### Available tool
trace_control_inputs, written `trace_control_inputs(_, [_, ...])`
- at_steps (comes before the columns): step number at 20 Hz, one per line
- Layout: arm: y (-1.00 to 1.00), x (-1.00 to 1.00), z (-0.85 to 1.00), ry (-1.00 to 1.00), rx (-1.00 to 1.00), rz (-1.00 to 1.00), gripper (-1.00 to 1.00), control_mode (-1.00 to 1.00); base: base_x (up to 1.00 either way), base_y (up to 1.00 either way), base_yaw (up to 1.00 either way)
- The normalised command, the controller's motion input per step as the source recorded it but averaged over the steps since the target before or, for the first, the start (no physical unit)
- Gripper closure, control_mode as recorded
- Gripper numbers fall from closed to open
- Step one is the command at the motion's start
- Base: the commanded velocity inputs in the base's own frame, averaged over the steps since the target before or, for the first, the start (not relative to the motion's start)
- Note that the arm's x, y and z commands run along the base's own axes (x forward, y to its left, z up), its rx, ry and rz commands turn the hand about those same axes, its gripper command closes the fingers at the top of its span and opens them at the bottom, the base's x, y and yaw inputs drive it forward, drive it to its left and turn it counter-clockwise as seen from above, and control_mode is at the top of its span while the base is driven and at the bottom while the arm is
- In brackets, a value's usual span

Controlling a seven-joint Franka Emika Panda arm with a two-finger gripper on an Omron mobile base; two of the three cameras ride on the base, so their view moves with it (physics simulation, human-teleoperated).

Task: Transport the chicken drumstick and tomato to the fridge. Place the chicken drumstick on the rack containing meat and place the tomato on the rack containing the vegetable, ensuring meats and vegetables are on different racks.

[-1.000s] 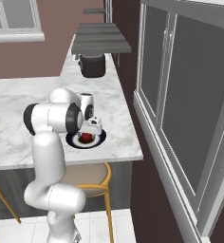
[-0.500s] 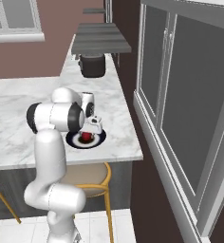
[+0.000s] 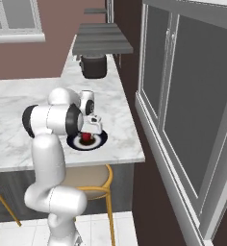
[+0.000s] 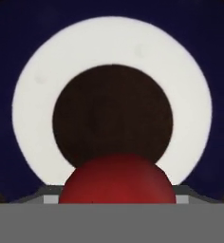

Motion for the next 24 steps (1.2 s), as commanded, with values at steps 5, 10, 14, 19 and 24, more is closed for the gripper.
trace_control_inputs(5, [0.02, -0.84, 0.56, -0.21, 0.00, 0.00, 1.00, -1.00, 0.00, 0.00, 0.00])
trace_control_inputs(10, [0.00, -0.92, 0.64, -0.18, 0.00, 0.00, 1.00, -1.00, 0.00, 0.00, 0.00])
trace_control_inputs(14, [0.00, -0.97, 0.80, -0.22, 0.00, 0.00, 1.00, -1.00, 0.00, 0.00, 0.00])
trace_control_inputs(19, [0.00, -0.88, 0.80, -0.32, 0.00, 0.01, 1.00, -1.00, 0.00, 0.00, 0.00])
trace_control_inputs(24, [0.00, -0.92, 0.80, -0.34, 0.00, 0.03, 1.00, -1.00, 0.00, 0.00, 0.00])
